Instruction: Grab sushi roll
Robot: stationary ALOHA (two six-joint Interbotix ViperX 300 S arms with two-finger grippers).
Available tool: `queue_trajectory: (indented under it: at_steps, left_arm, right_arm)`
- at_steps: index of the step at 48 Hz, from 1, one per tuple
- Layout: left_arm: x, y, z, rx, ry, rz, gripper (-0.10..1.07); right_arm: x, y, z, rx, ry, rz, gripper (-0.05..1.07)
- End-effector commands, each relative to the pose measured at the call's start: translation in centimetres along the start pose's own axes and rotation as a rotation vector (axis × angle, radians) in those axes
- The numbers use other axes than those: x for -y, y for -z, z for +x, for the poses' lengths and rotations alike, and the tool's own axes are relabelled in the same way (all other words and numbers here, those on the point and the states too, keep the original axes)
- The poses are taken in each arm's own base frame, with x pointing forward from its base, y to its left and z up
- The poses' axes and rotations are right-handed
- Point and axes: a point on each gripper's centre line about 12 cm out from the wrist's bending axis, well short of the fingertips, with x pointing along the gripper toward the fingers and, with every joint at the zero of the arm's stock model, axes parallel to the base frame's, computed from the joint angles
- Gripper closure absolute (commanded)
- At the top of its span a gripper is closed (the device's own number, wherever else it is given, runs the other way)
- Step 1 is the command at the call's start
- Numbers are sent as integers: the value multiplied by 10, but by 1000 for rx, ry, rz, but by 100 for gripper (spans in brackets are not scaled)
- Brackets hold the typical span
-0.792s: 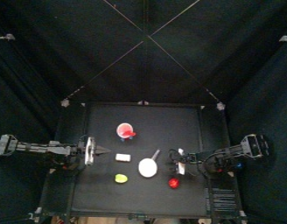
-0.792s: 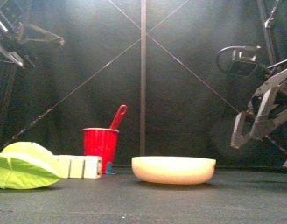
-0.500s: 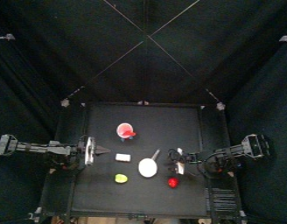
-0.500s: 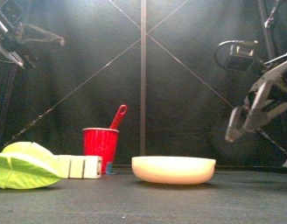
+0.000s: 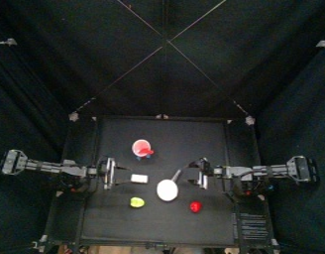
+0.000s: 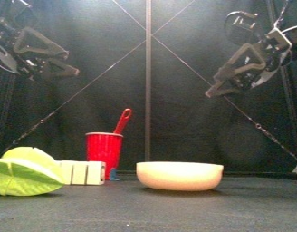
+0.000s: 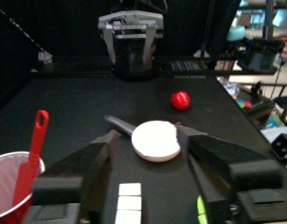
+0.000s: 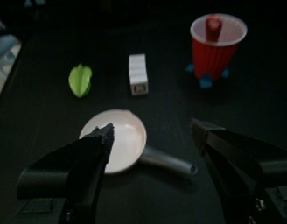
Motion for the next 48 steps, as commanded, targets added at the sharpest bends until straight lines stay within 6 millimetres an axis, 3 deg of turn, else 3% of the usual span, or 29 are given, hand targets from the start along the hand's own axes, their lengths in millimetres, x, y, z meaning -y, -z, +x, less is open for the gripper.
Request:
queue_trajectory:
  at_steps: [1, 21, 48]
  left_arm:
    - [2, -2, 14, -24, 18, 21, -3]
    - [-5, 34, 63, -372, 1, 25, -6]
    - [-26, 88, 80, -648, -62, -17, -6]
  right_arm:
    - [1, -12, -6, 82, 1, 7, 3]
    - [1, 1, -13, 86, 0, 11, 3]
    - [0, 4, -14, 81, -2, 10, 3]
